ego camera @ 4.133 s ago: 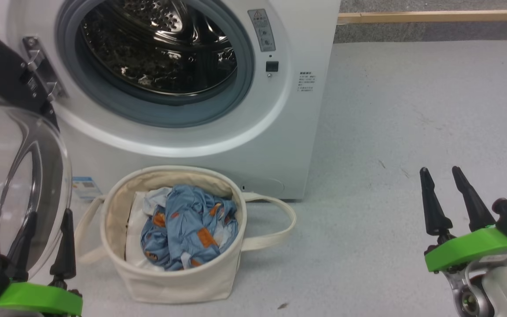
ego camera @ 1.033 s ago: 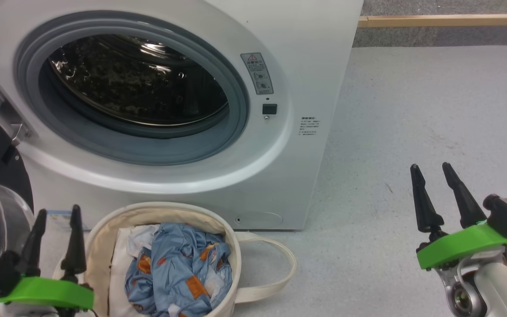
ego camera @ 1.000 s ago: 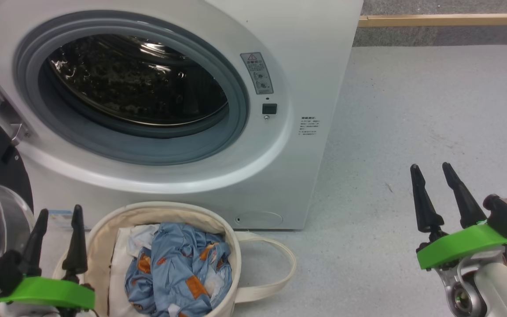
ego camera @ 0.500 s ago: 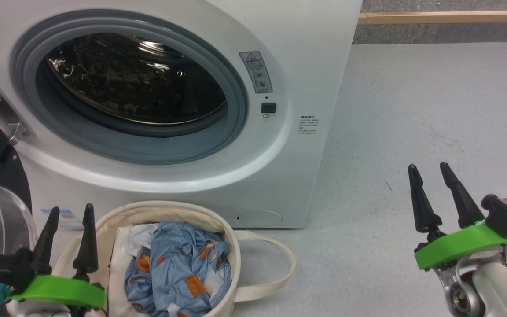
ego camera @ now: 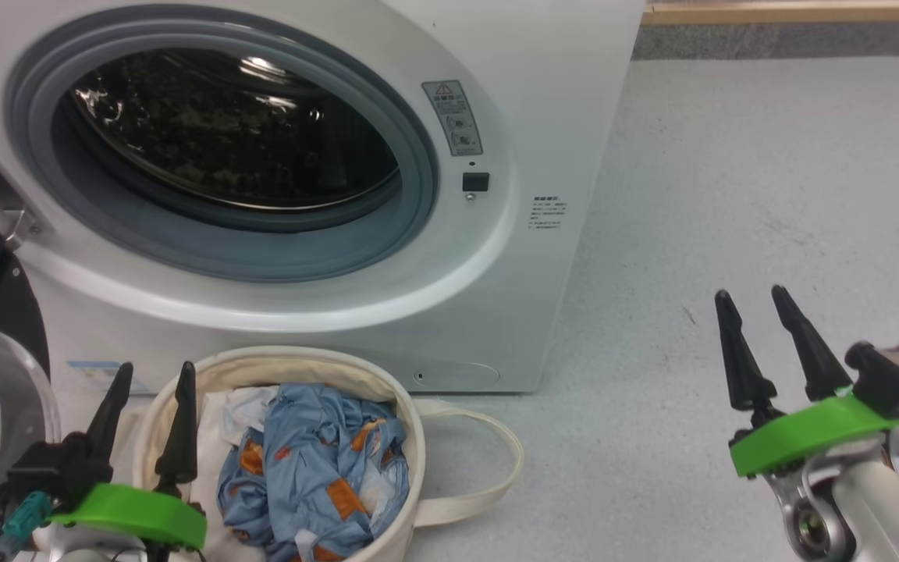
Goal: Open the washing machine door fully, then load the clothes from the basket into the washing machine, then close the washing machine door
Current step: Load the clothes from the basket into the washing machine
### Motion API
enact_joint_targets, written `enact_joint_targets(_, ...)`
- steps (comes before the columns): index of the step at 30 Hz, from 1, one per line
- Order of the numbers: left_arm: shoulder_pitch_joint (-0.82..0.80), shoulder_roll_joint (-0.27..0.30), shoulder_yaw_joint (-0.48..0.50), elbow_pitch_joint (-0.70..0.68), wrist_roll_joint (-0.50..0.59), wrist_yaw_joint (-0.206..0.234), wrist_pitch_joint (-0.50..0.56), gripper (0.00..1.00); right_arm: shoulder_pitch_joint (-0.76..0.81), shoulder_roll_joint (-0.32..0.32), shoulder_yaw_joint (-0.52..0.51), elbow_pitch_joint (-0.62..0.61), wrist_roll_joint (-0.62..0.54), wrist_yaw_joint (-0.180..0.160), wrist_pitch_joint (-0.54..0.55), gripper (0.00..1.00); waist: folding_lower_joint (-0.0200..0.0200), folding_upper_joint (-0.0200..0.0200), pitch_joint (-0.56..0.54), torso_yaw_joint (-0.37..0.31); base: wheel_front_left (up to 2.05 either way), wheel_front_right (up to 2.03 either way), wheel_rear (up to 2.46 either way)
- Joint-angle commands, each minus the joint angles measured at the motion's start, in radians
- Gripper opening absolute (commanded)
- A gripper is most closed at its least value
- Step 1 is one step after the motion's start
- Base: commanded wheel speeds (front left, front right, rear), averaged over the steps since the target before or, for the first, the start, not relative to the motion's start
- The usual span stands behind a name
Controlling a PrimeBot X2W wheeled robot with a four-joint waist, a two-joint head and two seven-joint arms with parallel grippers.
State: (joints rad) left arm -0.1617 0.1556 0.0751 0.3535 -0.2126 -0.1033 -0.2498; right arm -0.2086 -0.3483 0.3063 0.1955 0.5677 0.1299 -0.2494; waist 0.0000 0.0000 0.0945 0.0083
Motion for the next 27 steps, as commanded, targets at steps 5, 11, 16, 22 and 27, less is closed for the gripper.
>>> enact_joint_targets(5,-0.063,0.007,0.019,0.043,0.012,-0.009,-0.012,1.00,-0.068,-0.031,0.050,-0.029,0.007,0.001,-0.012,1.00,0.0000,0.0000,0.018,-0.014,0.00,0.00,0.00)
enact_joint_targets(11,-0.101,-0.016,0.015,0.117,-0.016,-0.018,-0.012,1.00,-0.085,-0.042,0.064,-0.024,0.011,0.001,-0.012,1.00,0.0000,0.0000,0.042,-0.023,0.00,0.00,0.00)
enact_joint_targets(16,-0.137,-0.024,0.004,0.187,-0.048,-0.025,-0.012,1.00,-0.101,-0.048,0.066,-0.031,0.010,0.001,-0.012,1.00,0.0000,0.0000,0.082,-0.030,0.00,0.00,0.00)
enact_joint_targets(22,-0.203,-0.035,-0.007,0.330,-0.091,-0.027,-0.012,1.00,-0.123,-0.059,0.072,-0.041,0.006,0.001,-0.012,1.00,0.0000,0.0000,0.141,-0.042,0.00,0.00,0.00)
enact_joint_targets(27,-0.269,-0.029,-0.068,0.447,-0.132,-0.027,-0.012,1.00,-0.152,-0.073,0.079,-0.057,-0.002,0.001,-0.012,1.00,0.0000,0.0000,0.216,-0.061,0.00,0.00,0.00)
